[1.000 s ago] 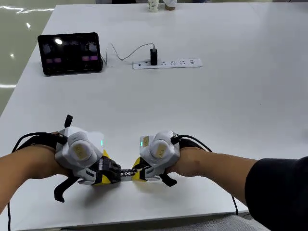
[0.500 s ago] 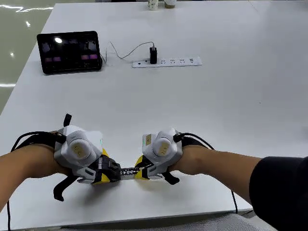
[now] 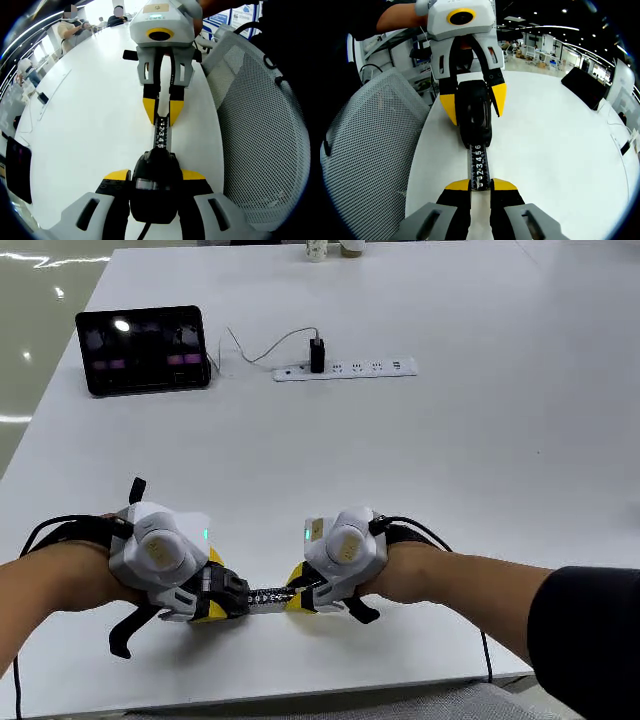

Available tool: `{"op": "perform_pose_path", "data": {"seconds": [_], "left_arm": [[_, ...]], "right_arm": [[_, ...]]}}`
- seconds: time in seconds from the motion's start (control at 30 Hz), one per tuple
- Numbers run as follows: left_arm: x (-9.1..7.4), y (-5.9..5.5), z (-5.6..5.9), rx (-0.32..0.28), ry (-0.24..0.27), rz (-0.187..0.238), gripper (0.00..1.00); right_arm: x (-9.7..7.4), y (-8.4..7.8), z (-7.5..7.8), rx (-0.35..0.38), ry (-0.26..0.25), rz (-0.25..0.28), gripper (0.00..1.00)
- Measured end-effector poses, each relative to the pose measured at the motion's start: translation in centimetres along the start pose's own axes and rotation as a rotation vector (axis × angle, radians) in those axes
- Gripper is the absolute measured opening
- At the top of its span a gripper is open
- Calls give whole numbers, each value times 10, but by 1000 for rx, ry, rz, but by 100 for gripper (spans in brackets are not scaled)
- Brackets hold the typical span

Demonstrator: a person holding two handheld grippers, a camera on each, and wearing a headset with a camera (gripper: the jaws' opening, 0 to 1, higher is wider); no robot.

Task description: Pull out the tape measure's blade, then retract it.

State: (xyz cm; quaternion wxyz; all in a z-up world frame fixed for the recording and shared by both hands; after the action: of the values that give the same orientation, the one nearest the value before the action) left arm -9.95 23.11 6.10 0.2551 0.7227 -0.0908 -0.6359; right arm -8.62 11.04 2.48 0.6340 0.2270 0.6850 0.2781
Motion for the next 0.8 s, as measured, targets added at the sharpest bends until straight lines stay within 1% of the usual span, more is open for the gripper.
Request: {"op": "perform_pose_path", "data": {"seconds": [0.4, 0.8], "left_arm": [[0, 0, 0, -10, 2, 9, 31], [1, 0, -1, -13, -1, 19, 31]], "right_arm": [[-4, -5, 1, -8, 1, -6, 10], [-9, -10, 2, 7, 0, -8, 10]]}}
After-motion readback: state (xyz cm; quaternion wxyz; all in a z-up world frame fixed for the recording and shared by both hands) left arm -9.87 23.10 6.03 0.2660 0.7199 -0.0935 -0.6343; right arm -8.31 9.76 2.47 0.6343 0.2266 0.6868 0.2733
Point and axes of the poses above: the centre of the closed fingertips' face, and the gripper's own axes: x roughly forward along the fingers, z roughly to its right, y roughly out of its top, the point moved 5 cm from there along -x, roughly backward along the fingers, and after that the axes turned 1 degree about -x, right-handed, at the moved point
